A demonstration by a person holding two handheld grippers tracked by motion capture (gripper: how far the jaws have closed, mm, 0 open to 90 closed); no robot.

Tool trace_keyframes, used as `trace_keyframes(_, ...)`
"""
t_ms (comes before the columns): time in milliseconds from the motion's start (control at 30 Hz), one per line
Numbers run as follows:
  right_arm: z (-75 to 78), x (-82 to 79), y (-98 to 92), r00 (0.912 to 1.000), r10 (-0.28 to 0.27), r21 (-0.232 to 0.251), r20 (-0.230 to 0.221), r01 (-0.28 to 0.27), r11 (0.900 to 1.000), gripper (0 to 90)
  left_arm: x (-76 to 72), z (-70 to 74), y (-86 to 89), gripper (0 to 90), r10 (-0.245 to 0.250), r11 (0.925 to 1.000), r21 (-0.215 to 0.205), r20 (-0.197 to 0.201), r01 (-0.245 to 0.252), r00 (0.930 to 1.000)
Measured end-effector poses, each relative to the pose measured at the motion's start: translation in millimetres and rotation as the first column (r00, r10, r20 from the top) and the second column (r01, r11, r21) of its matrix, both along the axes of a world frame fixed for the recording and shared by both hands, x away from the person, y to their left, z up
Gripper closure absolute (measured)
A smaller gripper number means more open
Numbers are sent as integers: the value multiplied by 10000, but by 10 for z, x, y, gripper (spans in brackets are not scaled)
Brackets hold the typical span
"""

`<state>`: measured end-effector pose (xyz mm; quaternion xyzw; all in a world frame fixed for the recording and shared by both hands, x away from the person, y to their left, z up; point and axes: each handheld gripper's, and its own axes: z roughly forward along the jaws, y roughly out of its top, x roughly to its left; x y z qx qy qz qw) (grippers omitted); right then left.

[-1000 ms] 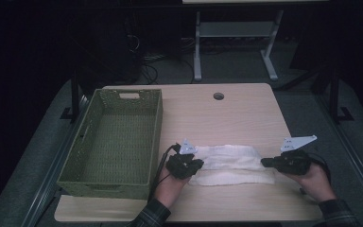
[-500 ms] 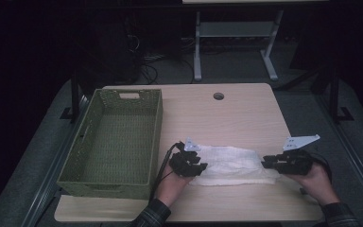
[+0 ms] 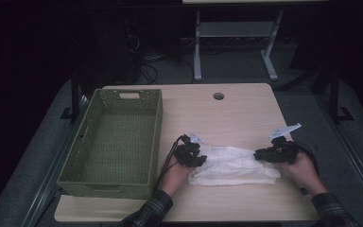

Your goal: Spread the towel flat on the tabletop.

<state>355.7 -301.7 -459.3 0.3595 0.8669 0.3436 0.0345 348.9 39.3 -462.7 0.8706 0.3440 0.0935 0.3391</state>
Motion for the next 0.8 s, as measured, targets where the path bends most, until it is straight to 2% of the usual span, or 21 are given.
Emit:
trace_keyframes(67,0,-14,15,10000,-6,-52,49,6,10000,879,-2,-1,0,619,-54,9999,89,78,53,10000)
trace_keyframes(167,37,-31,33,9999,-14,129,159,12,9999,885,-4,0,0,624,-101,9997,217,184,97,9998)
trace_keyframes(200,100,-54,51,9986,141,376,504,-160,9992,888,-7,1,-4,628,-133,9994,328,286,123,9995)
trace_keyframes(233,100,-54,51,9986,141,376,504,-160,9992,888,-7,1,-4,645,-133,9994,328,286,123,9995)
trace_keyframes(300,199,-104,106,9949,386,556,929,-439,9975,888,-1,3,4,677,-45,9993,373,317,33,9995)
trace_keyframes(400,277,-159,187,9907,664,656,1186,-746,9951,888,6,-4,16,686,70,9999,140,158,-72,9999)
trace_keyframes(500,323,-235,318,9843,1163,697,1330,-1264,9895,888,5,-2,15,688,25,9998,207,221,-29,9998)
trace_keyframes(567,328,-289,440,9782,1576,655,1350,-1675,9837,888,0,-6,13,689,74,9998,157,201,-77,9998)
trace_keyframes(633,306,-324,539,9752,1836,596,1235,-1919,9796,887,1,-6,17,689,43,9998,188,250,-48,9997)
trace_keyframes(733,222,-372,684,9652,2430,342,963,-2472,9684,876,0,-8,15,691,-23,9996,268,366,13,9993)
trace_keyframes(800,193,-397,728,9564,2808,453,797,-2849,9575,792,-2,-8,15,691,-27,9996,272,376,16,9993)
